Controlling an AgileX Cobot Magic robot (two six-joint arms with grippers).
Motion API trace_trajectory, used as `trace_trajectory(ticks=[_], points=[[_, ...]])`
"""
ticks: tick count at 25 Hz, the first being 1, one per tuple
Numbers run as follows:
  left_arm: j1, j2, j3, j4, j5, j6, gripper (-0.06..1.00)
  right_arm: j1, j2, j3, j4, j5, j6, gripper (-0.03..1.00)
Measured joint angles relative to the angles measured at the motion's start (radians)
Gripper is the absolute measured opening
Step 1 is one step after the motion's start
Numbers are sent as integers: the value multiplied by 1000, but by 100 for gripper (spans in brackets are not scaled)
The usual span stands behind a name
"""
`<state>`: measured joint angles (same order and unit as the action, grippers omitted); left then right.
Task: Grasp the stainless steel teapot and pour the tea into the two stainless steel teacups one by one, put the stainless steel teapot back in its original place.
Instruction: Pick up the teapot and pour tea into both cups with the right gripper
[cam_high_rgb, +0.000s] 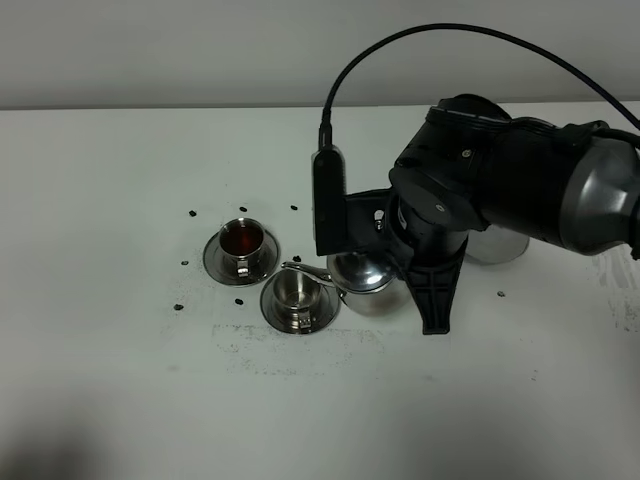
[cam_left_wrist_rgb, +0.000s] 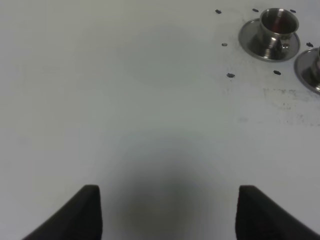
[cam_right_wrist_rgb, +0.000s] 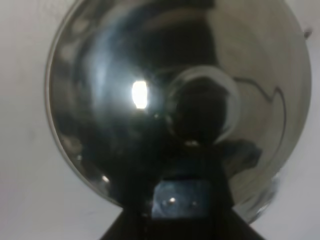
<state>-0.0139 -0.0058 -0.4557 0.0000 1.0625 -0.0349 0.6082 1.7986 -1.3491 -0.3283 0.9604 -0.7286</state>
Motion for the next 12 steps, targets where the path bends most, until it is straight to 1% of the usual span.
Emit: trace_trajectory(ticks=[2,6,12], points=[[0,0,0,0,0,0,57,-8,15,0,-29,-23,-58,21],[0,0,0,0,0,0,57,-36,54,0,-93,-44,-126,21],[0,0,0,0,0,0,57,-45,103,-36,-186,-51,-146,21]])
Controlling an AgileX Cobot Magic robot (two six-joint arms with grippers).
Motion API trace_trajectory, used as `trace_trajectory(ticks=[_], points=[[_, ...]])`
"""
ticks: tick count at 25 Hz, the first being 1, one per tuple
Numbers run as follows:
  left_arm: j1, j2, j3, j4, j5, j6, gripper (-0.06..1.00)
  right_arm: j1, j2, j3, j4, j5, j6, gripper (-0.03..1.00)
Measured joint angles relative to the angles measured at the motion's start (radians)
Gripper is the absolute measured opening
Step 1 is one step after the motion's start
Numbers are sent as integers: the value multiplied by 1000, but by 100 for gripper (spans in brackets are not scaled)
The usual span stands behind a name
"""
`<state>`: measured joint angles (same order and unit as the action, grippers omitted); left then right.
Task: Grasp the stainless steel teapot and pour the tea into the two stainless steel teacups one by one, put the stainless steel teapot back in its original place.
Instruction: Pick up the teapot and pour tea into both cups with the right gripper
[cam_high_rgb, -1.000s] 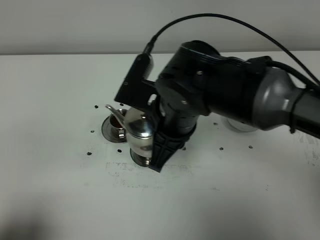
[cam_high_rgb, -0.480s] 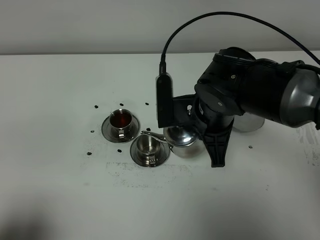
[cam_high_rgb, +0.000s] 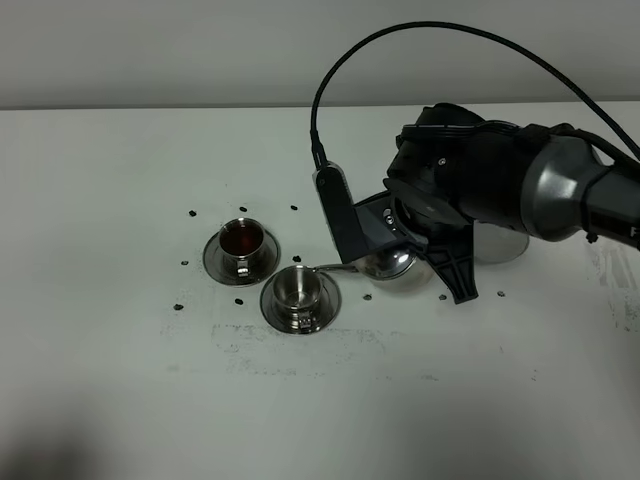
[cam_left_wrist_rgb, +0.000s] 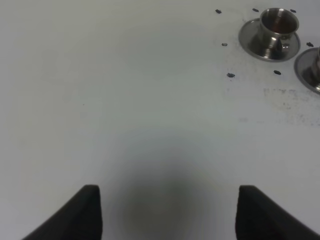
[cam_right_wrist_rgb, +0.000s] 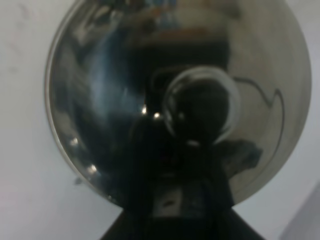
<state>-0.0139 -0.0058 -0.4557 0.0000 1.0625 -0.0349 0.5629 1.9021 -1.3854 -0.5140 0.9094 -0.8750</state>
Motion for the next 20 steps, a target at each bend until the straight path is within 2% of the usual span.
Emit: trace_trajectory(ticks=[8,20], points=[[0,0,0,0,0,0,57,0,47,-24,-18,-23,-54,21],[0,0,0,0,0,0,57,26,51,-24,-93,-36,-68,21]])
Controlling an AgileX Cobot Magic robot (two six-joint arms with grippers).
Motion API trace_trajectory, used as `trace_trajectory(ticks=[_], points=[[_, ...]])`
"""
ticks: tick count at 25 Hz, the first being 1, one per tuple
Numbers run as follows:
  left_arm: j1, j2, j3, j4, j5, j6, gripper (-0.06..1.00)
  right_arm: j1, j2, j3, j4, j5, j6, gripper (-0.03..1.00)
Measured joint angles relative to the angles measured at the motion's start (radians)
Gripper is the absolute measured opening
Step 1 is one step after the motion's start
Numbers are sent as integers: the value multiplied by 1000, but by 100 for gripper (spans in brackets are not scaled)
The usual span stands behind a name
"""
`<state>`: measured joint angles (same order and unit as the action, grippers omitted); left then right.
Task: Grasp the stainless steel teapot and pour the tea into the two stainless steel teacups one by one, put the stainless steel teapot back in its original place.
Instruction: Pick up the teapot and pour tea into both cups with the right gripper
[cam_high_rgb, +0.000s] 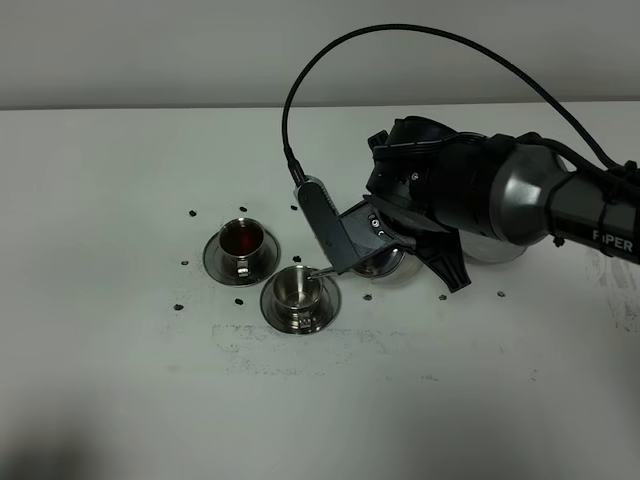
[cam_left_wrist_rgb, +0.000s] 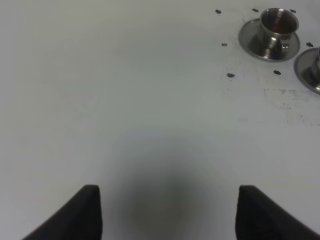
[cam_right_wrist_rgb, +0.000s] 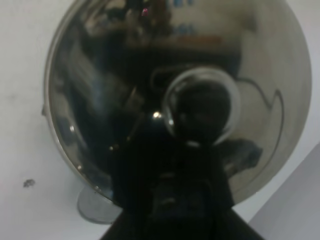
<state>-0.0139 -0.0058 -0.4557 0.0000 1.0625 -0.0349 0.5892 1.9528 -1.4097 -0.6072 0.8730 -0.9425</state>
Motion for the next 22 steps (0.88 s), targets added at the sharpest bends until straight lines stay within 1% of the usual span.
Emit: trace_trajectory(ticks=[5,14,22], points=[[0,0,0,0,0,0,57,22,0,0,-33,-6,-7,21],[0,0,0,0,0,0,57,29,0,0,-114,-6,-8,21],[0,0,0,0,0,0,57,33,0,0,-148,-7,-8,21]])
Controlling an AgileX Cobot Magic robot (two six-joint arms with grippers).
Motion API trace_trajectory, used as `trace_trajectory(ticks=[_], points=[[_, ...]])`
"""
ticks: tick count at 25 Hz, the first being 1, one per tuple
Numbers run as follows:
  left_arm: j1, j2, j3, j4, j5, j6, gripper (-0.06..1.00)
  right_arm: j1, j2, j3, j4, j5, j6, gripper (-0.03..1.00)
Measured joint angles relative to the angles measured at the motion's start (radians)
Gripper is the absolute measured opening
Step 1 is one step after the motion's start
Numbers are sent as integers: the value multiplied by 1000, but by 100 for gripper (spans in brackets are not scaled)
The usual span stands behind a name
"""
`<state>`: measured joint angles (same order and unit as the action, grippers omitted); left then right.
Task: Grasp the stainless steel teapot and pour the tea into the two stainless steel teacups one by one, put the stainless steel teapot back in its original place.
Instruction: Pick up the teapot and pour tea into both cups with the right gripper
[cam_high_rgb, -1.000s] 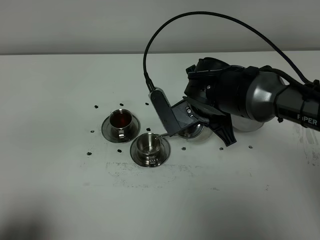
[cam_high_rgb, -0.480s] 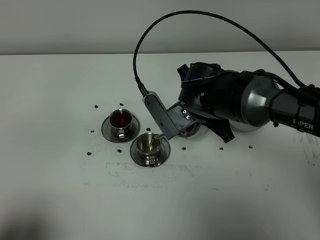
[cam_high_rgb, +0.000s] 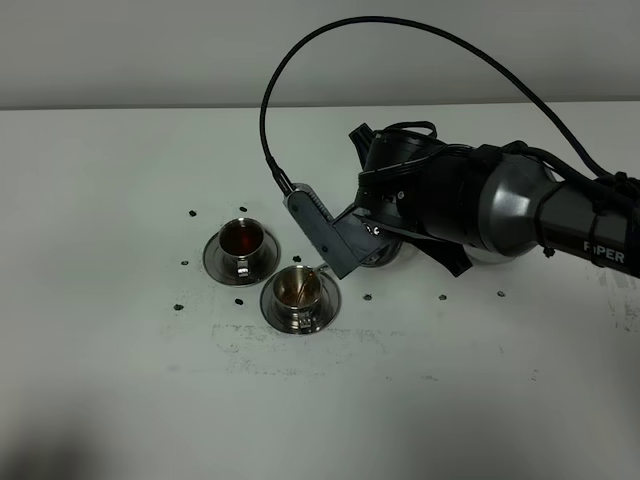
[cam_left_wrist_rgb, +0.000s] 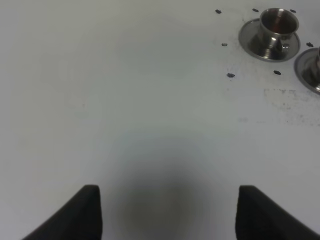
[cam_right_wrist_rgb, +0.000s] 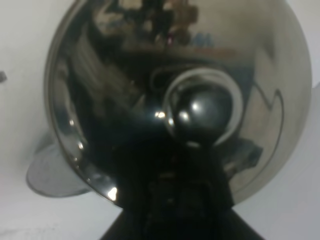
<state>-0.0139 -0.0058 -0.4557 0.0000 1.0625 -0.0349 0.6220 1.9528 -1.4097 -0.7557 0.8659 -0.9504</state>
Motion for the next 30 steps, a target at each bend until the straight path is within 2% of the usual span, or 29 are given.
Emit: trace_trajectory(ticks=[30], points=[[0,0,0,0,0,0,57,31,0,0,-81,-3,-1,21]])
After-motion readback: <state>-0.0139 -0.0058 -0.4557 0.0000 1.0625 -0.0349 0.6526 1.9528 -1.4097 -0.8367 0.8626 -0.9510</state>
